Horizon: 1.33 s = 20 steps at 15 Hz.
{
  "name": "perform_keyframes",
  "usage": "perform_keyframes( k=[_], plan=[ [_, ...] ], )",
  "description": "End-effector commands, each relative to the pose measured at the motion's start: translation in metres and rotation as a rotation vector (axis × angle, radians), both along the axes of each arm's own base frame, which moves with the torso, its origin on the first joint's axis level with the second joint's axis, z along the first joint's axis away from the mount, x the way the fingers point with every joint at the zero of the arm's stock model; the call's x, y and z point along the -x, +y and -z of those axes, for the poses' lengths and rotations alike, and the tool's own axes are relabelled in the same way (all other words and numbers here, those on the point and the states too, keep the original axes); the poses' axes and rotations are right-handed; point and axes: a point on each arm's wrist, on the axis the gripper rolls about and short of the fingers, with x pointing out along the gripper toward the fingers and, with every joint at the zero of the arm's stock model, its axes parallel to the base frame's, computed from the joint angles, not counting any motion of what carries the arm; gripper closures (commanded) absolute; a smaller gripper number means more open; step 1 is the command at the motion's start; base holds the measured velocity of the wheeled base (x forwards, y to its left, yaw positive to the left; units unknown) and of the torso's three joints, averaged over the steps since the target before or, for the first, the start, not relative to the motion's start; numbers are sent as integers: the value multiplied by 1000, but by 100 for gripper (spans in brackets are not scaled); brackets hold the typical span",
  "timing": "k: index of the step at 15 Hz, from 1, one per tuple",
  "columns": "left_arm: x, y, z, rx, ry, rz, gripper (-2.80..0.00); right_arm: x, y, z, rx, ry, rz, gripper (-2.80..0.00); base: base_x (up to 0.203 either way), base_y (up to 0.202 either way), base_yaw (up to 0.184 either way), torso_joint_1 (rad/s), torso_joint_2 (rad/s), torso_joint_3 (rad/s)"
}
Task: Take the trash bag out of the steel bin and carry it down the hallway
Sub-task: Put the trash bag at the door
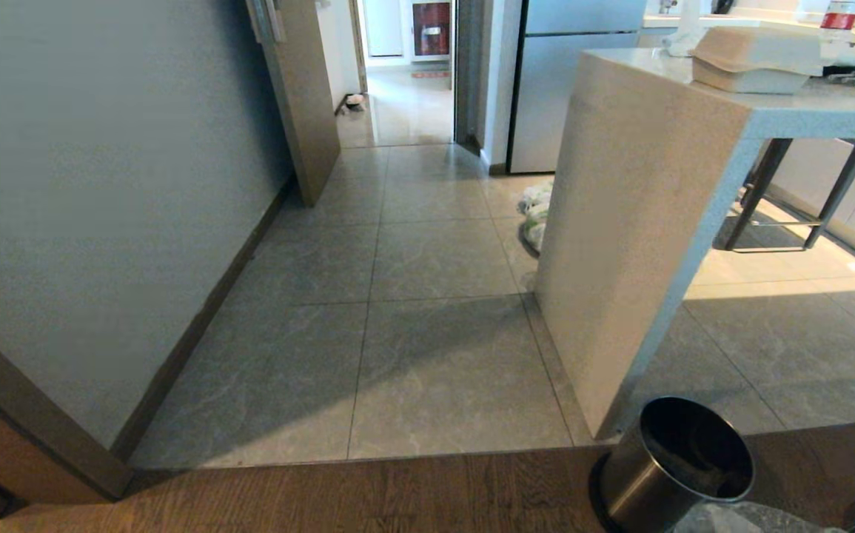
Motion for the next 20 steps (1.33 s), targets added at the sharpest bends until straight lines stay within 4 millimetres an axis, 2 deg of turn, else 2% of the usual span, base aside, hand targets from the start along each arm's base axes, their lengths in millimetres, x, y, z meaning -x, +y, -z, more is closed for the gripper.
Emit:
perform_keyframes(
  k=[1, 3, 12, 20],
  plan=[
    [0, 0, 0, 0, -1, 0, 0, 0, 0, 0, 0, 3, 0, 0, 0, 173, 2, -1, 6, 7],
    [0, 0, 0, 0, -1, 0, 0, 0, 0, 0, 0, 2, 0, 0, 0, 113, 0, 0, 1, 1],
    [0, 0, 0, 2, -1, -2, 0, 0, 0, 0, 0, 3, 0, 0, 0, 0, 0, 0, 0, 0],
    [0, 0, 0, 3, -1, -2, 0, 0, 0, 0, 0, 4, 0, 0, 181, 0, 1, 1, 3, 2]
  ],
)
